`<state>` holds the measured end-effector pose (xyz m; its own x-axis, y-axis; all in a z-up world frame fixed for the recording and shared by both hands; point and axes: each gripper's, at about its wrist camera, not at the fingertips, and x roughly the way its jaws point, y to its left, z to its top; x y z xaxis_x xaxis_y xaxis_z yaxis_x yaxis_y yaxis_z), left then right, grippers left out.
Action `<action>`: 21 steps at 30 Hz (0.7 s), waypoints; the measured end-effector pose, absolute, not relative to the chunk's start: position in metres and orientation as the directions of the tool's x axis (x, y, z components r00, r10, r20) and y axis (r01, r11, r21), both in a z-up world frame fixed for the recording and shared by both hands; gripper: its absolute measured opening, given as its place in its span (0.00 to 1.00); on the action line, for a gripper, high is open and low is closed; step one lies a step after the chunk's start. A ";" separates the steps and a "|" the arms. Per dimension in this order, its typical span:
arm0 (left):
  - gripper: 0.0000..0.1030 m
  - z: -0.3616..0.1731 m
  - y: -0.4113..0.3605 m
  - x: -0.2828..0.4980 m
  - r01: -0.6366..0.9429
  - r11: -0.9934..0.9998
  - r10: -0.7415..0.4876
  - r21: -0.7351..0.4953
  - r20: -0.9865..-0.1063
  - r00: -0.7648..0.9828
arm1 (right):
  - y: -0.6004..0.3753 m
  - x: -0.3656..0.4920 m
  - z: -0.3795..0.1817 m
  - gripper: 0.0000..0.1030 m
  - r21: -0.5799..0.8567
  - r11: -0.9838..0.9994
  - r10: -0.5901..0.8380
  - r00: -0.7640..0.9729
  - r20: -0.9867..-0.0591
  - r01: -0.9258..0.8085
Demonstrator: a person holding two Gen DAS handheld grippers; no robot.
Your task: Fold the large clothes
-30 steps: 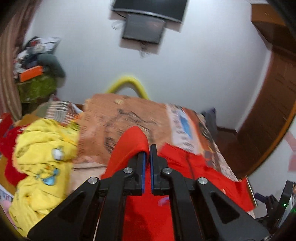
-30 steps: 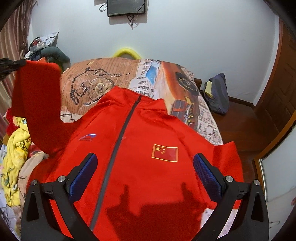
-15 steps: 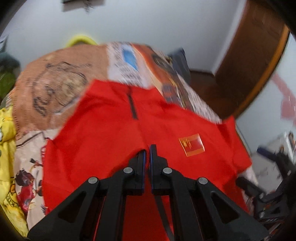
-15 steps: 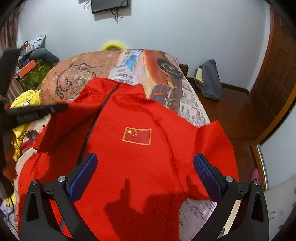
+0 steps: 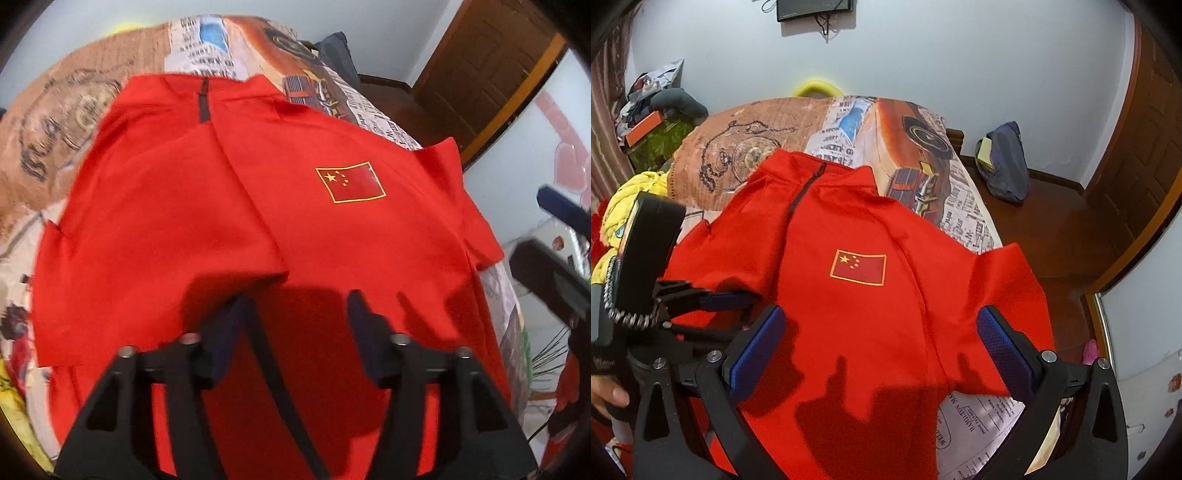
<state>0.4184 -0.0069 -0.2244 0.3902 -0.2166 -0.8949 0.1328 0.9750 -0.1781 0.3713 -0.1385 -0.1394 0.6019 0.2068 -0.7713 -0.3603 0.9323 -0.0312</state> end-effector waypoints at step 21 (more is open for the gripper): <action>0.69 -0.181 0.208 0.305 -0.164 0.986 0.081 -0.009 -0.842 0.534 | 0.011 0.342 -0.179 0.98 -0.201 0.717 0.242 0.510 -0.826 -0.667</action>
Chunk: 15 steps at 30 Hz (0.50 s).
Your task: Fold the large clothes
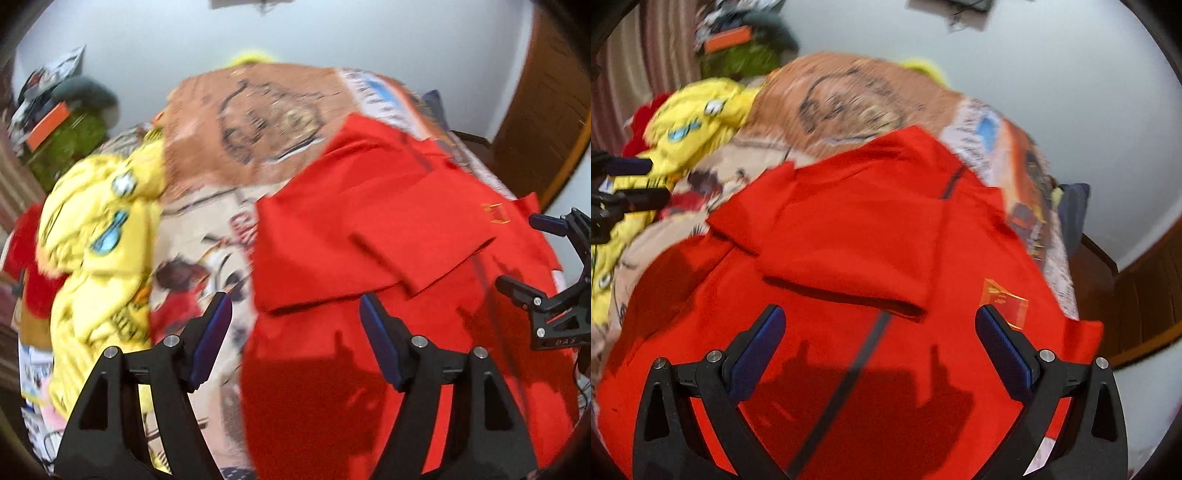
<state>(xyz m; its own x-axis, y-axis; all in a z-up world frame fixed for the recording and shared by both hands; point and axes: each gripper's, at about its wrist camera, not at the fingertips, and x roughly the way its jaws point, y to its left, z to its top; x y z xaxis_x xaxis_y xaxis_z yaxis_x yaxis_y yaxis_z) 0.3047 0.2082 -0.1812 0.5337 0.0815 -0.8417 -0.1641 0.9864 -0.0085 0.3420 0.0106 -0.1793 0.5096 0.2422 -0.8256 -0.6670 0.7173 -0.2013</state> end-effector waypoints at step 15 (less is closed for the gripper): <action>0.69 -0.245 0.247 0.280 -0.234 0.971 0.063 -0.050 -0.889 0.453 | 0.076 0.336 -0.230 0.47 -0.322 0.563 0.186 0.497 -0.848 -0.761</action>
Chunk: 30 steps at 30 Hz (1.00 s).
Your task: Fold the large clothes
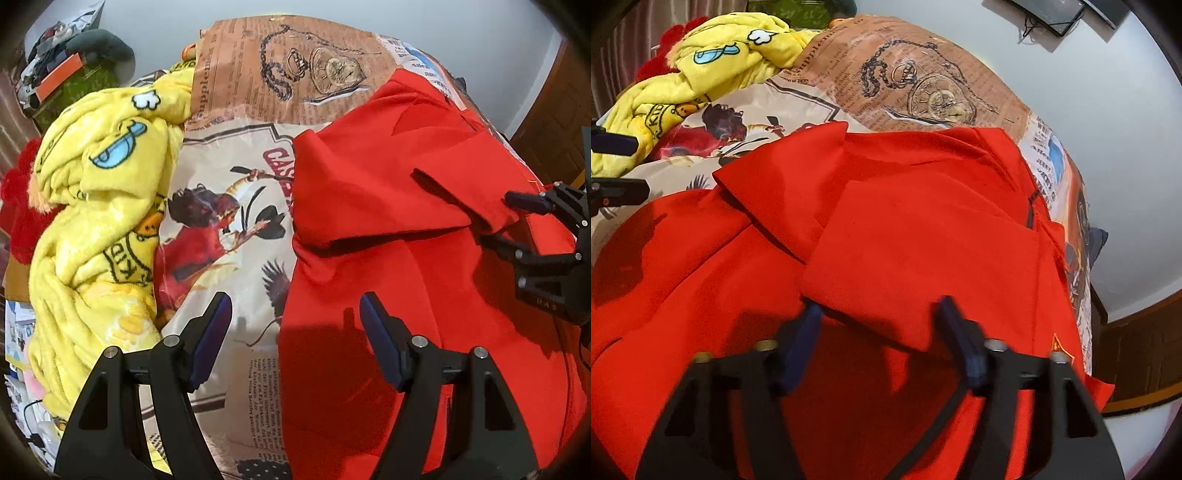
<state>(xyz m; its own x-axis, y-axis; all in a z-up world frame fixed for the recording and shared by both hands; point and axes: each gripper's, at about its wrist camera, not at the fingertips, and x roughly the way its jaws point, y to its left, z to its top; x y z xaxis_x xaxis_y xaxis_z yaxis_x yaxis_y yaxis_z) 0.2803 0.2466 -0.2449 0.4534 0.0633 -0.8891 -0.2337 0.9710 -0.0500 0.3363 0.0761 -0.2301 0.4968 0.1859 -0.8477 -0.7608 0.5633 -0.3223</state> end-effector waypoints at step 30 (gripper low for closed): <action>0.69 -0.235 0.235 0.342 -0.269 0.963 0.112 -0.026 -0.867 0.485 | -0.083 0.395 -0.122 0.06 0.066 0.883 0.384 0.635 -0.671 -0.465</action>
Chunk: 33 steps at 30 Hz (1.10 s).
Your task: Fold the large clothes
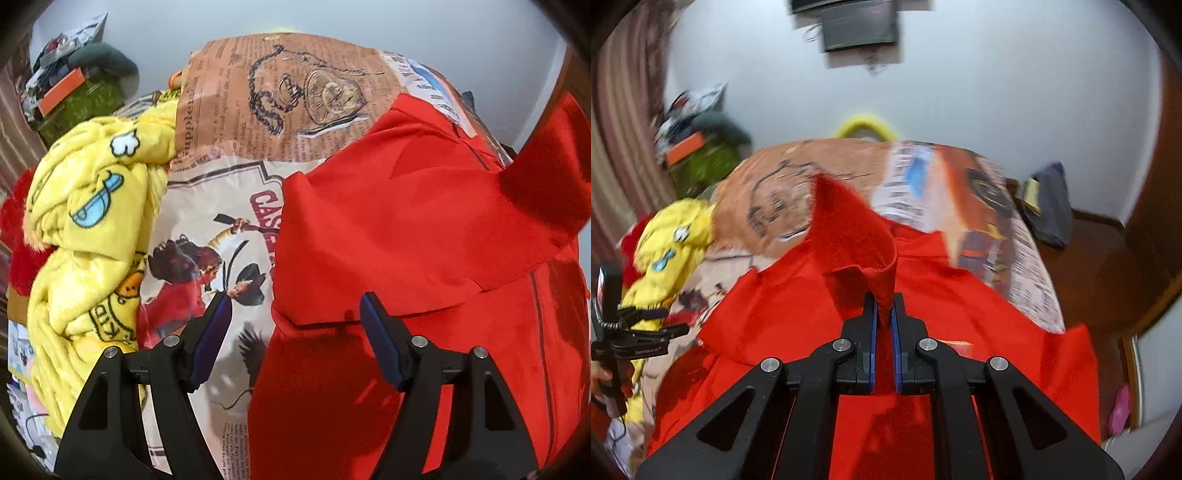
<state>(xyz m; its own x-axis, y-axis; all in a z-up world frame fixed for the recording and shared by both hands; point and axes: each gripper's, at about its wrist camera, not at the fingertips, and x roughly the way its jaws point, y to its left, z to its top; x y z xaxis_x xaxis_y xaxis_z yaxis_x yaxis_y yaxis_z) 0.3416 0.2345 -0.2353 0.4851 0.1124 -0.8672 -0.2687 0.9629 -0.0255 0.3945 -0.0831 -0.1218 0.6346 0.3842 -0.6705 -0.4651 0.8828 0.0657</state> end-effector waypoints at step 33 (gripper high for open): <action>0.69 -0.194 0.142 0.339 -0.123 0.992 0.075 0.012 -0.852 0.518 | -0.224 0.379 -0.161 0.48 0.173 0.945 0.294 0.488 -0.822 -0.278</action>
